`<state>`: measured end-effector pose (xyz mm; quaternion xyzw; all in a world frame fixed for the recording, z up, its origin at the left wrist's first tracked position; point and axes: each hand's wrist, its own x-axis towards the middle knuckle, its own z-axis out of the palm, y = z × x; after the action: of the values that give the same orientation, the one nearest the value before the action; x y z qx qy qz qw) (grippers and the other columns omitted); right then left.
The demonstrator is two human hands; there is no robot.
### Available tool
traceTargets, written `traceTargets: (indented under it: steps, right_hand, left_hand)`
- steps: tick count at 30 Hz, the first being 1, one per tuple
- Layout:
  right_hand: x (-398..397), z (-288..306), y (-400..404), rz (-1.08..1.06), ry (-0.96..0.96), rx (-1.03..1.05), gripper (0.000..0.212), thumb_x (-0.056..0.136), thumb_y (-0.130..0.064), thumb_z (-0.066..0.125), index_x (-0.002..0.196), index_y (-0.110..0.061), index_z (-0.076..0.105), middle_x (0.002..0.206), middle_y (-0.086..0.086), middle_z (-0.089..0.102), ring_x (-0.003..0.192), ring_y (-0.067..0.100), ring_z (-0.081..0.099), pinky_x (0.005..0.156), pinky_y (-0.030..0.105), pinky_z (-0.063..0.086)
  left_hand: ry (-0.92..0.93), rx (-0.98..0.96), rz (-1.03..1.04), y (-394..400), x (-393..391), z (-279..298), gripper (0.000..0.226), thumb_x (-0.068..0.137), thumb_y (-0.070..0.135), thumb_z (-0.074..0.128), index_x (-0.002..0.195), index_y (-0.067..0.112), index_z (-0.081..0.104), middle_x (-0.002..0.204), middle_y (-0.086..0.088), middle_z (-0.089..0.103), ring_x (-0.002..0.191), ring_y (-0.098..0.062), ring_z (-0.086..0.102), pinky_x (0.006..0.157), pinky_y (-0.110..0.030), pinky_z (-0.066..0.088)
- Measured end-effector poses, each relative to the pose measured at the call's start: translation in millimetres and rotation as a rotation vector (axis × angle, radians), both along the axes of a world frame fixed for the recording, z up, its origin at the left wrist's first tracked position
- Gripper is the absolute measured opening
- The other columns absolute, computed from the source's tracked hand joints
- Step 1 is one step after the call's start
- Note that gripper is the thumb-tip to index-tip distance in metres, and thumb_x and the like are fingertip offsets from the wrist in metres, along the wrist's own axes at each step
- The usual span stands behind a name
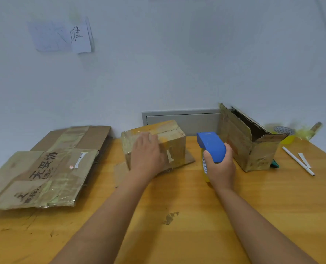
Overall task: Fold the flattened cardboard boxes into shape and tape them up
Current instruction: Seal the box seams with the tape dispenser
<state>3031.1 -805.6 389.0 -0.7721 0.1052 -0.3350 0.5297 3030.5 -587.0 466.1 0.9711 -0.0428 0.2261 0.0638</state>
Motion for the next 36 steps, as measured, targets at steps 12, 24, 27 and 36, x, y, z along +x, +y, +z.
traceTargets:
  steps: [12,24,27,36]
  right_hand:
    - [3,-1,-3,-0.005,0.038,-0.06,0.073,0.089,-0.048,0.068,0.149,-0.022,0.035,0.111,-0.008,0.05,0.091,0.014,0.053,0.063,0.025,0.042]
    - [1,1,-8,0.02,0.065,-0.069,0.074,0.089,-0.048,0.068,0.149,-0.021,0.036,0.112,-0.006,0.051,0.091,0.014,0.054,0.06,0.017,0.041]
    - [2,1,-9,0.018,0.068,-0.07,0.073,0.089,-0.048,0.068,0.149,-0.021,0.036,0.111,-0.008,0.05,0.09,0.014,0.052,0.06,0.016,0.039]
    - [3,12,-12,0.092,0.145,-0.067,0.076,0.086,-0.057,0.067,0.147,-0.026,0.035,0.11,-0.011,0.047,0.094,0.013,0.049,0.069,0.03,0.041]
  left_hand:
    - [-0.119,-0.123,0.099,-57,45,-22,0.08,0.074,0.088,0.043,0.115,0.021,0.055,0.121,-0.001,0.057,0.111,-0.026,0.049,0.096,-0.043,0.032]
    - [-0.067,-0.296,-0.203,-14,33,-6,0.024,0.089,0.049,0.058,0.1,0.028,0.06,0.1,0.013,0.06,0.099,-0.013,0.053,0.101,-0.037,0.026]
    - [0.051,-0.268,-0.323,18,22,2,0.028,0.094,0.042,0.06,0.119,0.031,0.064,0.115,0.015,0.064,0.112,-0.01,0.055,0.111,-0.038,0.026]
    - [0.486,-0.385,-0.55,57,-2,30,0.036,0.1,0.007,0.053,0.126,0.031,0.06,0.138,0.016,0.053,0.13,-0.01,0.045,0.108,-0.033,0.037]
